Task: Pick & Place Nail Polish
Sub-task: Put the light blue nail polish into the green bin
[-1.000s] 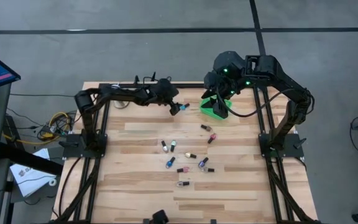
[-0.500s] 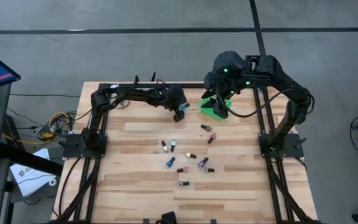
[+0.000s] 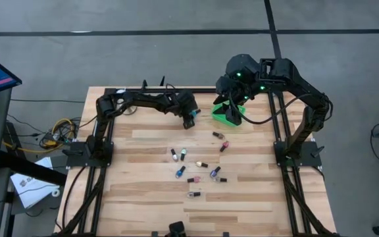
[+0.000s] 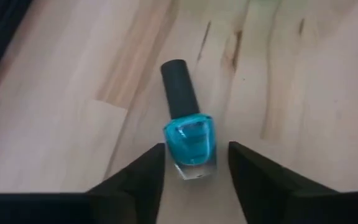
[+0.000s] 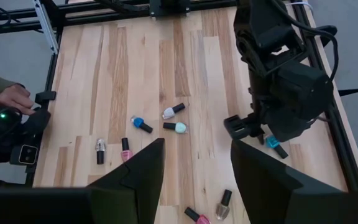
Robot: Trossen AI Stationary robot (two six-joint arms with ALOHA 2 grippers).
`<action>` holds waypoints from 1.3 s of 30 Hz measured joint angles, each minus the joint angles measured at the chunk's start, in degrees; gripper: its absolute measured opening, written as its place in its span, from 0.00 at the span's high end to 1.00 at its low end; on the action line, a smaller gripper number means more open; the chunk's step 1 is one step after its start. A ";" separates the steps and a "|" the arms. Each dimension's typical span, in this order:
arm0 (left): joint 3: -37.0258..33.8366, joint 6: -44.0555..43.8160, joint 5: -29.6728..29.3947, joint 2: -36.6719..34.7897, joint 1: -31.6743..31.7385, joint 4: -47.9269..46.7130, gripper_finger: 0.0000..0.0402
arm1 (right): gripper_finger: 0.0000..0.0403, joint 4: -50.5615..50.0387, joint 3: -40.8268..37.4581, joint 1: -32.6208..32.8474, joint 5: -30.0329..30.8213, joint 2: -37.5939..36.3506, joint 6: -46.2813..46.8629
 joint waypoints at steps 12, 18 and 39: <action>0.00 0.00 -1.25 0.00 1.34 0.22 0.80 | 0.57 -0.02 0.00 0.00 0.00 0.00 0.00; 0.00 -0.03 -1.23 -0.20 1.32 -0.67 0.81 | 0.57 -0.02 0.00 0.00 0.00 0.00 0.00; -8.82 -1.61 1.49 -8.91 -7.73 -8.31 0.80 | 0.57 -0.22 -0.02 0.00 0.00 0.00 0.00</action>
